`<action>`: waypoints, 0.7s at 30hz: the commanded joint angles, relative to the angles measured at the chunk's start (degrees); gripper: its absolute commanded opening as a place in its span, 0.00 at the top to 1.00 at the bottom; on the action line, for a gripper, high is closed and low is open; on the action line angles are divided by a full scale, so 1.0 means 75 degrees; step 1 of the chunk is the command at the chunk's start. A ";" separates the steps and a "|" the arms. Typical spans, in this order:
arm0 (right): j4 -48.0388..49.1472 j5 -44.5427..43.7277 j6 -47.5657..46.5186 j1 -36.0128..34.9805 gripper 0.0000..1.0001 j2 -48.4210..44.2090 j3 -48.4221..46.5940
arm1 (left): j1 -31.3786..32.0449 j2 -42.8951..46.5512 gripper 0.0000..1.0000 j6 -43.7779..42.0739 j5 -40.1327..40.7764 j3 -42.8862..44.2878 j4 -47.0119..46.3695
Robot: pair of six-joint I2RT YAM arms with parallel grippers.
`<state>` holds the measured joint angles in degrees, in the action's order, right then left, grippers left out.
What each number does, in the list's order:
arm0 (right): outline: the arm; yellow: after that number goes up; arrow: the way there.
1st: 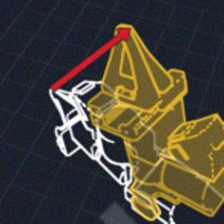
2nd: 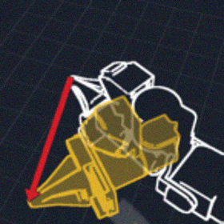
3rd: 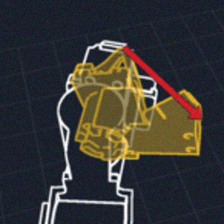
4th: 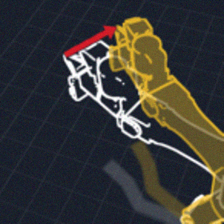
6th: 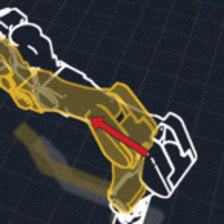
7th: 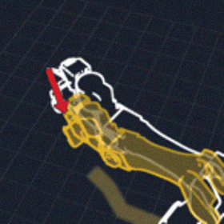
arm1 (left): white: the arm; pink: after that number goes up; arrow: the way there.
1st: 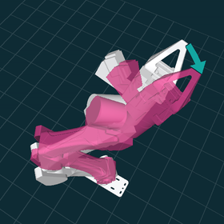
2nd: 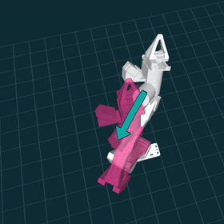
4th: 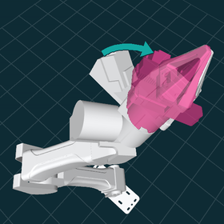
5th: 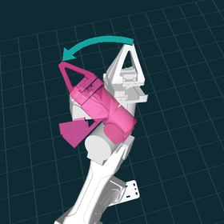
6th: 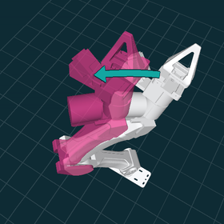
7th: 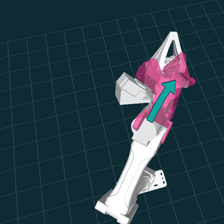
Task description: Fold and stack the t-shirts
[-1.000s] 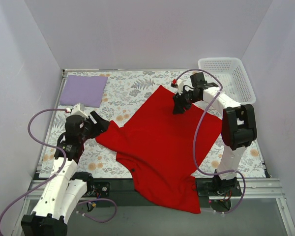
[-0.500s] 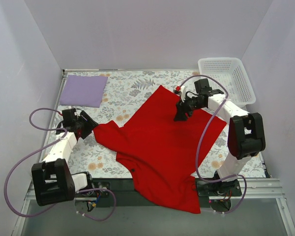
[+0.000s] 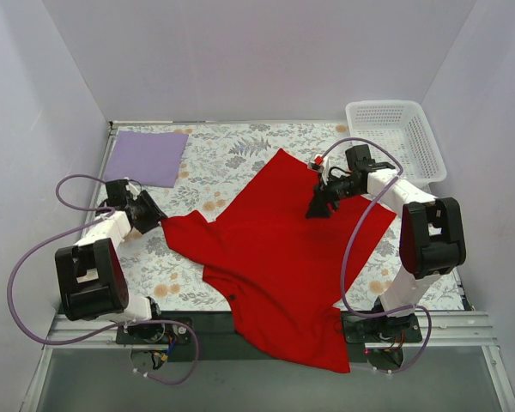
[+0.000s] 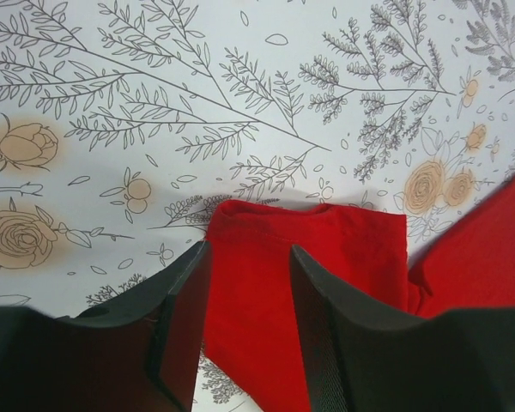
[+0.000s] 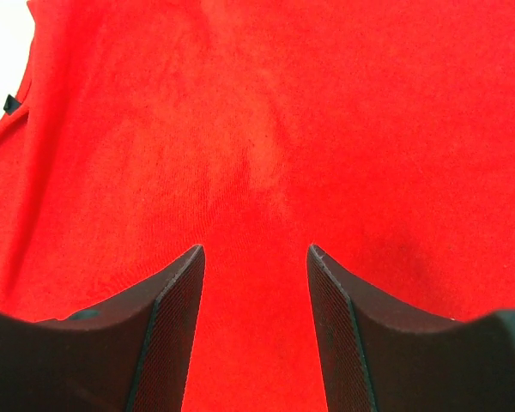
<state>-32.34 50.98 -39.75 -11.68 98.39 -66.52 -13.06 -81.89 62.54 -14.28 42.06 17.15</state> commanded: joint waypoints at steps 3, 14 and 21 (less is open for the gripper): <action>0.0034 0.0515 -0.0208 0.0151 0.42 -0.0005 0.0116 | -0.0017 -0.0202 0.61 -0.0487 0.0029 0.0274 0.0011; -0.0001 0.0574 -0.0220 0.0315 0.42 0.0030 0.0116 | -0.0028 -0.0987 0.64 -0.0453 -0.0018 0.0391 0.0116; -0.0013 0.0632 -0.0243 0.0433 0.42 0.0042 0.0127 | 0.0007 -0.1457 0.78 -0.0464 0.0123 0.0497 0.0210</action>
<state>-32.42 53.87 -40.75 -9.02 98.41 -65.78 -13.08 -91.24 59.88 -15.14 46.02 17.19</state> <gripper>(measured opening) 0.578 0.247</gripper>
